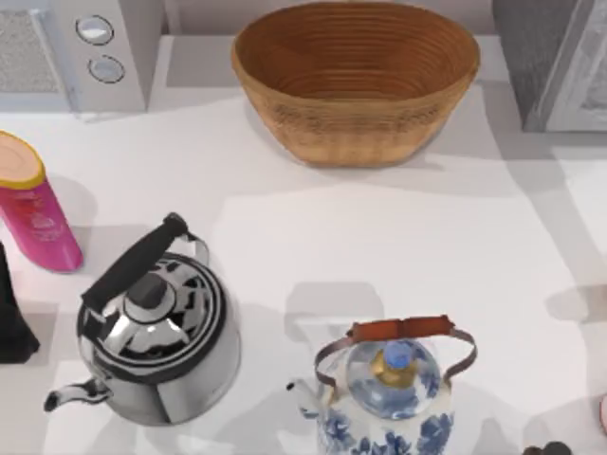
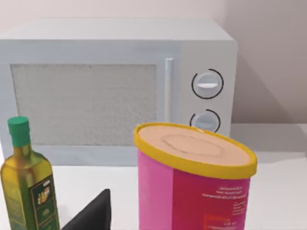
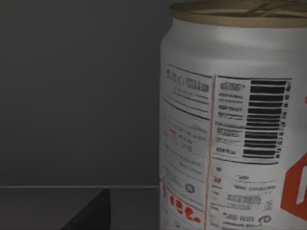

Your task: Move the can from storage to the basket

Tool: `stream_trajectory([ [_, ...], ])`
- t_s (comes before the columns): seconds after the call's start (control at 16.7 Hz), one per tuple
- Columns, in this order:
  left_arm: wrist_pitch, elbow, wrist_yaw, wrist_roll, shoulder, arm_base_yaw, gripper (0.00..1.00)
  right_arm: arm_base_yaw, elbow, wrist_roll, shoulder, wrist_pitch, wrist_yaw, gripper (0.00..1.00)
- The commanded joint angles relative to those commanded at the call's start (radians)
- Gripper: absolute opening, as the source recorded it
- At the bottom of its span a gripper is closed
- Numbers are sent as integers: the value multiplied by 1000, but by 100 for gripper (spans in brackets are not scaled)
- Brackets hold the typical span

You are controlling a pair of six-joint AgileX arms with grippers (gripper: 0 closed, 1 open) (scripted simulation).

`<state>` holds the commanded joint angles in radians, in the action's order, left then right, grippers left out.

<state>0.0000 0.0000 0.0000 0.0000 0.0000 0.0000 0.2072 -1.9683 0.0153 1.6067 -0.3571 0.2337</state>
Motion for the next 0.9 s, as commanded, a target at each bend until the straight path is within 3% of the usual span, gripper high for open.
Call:
stream_trajectory([
  [0.42, 0, 0, 0, 0, 0, 0, 100, -28, -229, 0, 194, -33, -25, 100],
  [0.78, 0, 0, 0, 0, 0, 0, 100, -32, -260, 0, 221, -38, -29, 100],
  [0.9, 0, 0, 0, 0, 0, 0, 100, -32, -260, 0, 221, -38, -29, 85],
])
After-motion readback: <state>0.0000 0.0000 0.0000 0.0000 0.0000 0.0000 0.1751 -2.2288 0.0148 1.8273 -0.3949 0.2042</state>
